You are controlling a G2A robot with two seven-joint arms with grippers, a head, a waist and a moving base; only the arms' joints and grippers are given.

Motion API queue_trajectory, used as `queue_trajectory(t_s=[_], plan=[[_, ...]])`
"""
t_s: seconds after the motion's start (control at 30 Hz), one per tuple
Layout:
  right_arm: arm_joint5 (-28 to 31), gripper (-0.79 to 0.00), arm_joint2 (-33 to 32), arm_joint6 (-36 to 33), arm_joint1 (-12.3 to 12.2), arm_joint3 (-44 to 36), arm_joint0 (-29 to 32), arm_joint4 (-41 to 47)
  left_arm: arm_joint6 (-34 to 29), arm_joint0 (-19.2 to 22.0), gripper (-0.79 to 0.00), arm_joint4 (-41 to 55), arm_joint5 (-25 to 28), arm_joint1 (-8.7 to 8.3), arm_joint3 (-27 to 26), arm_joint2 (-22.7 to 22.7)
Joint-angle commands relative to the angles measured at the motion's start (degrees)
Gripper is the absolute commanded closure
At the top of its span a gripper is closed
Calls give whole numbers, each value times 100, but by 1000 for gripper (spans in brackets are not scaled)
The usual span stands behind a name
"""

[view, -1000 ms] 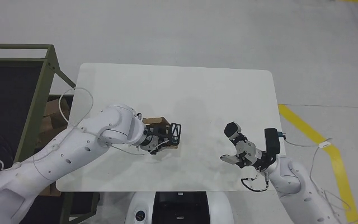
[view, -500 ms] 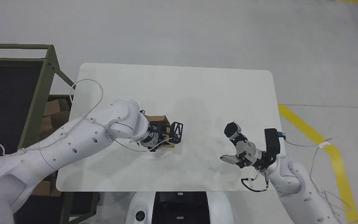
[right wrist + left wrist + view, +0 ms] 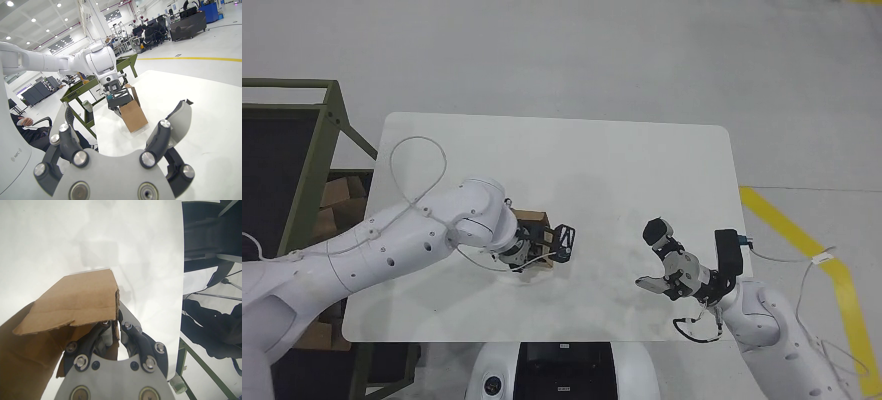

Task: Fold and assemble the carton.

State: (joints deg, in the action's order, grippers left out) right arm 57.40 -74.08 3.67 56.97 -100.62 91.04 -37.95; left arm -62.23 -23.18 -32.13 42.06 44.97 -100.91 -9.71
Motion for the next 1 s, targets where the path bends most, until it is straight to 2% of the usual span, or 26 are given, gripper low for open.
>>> queue_trajectory(t_s=[0.0, 0.07, 0.13, 0.17, 0.53, 0.97], plan=[[0, -785, 0, 0, 0, 0, 0, 0, -3, -20, 0, -2, -3, 24, 21, -3], [0, -785, 0, 0, 0, 0, 0, 0, 2, -39, -18, -11, 2, 49, 45, -3], [0, -785, 0, 0, 0, 0, 0, 0, -1, -49, -77, -15, -1, 74, 71, -3], [0, -785, 0, 0, 0, 0, 0, 0, -3, -51, -132, -17, -3, 86, 79, -3], [0, -785, 0, 0, 0, 0, 0, 0, 6, -22, -148, -39, 6, 188, 118, -3], [0, -785, 0, 0, 0, 0, 0, 0, -51, 21, -105, 1, -51, 240, 193, -27]])
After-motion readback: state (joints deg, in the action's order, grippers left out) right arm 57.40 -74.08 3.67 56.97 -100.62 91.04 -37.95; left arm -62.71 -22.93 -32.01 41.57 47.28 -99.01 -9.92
